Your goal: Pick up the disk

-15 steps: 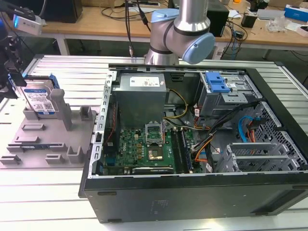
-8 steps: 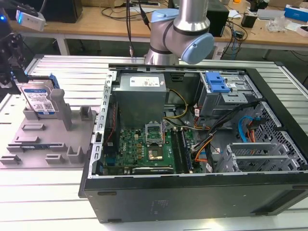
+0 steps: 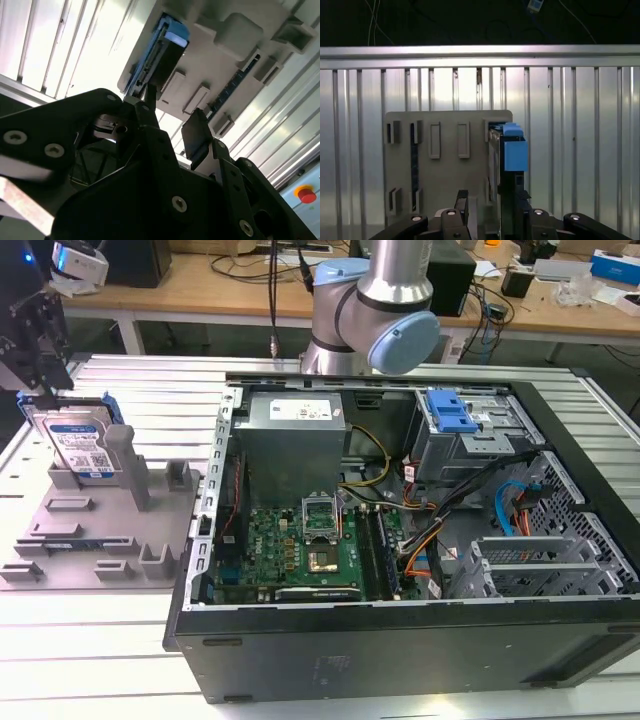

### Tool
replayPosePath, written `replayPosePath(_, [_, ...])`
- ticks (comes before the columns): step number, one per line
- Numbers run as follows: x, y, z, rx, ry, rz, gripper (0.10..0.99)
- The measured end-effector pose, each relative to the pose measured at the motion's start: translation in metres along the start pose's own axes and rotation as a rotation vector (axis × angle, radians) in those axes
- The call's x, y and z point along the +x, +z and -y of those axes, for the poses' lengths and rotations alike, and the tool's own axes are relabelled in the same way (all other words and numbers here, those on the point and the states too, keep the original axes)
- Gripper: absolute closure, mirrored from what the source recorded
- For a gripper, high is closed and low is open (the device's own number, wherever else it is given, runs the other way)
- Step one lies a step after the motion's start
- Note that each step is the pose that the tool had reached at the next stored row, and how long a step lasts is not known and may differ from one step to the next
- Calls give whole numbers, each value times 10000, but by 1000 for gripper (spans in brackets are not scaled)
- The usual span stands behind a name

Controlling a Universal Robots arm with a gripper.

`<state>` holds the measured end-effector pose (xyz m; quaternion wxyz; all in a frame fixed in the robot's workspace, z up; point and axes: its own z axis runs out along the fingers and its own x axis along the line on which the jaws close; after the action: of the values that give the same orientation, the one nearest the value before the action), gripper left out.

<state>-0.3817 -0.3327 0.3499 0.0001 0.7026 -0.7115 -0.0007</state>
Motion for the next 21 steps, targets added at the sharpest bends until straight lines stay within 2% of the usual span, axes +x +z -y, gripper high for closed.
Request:
replayPosePath(4, [-71,2,-90,15,0,0,604])
replayPosePath(5, [-99,3,-149,20,-5,0,604])
replayPosePath(9, [-103,14,-270,23,-41,0,604])
replayPosePath(14, [-128,25,-306,35,-43,1,604])
replayPosePath(21, [-129,25,-309,47,-42,1,604])
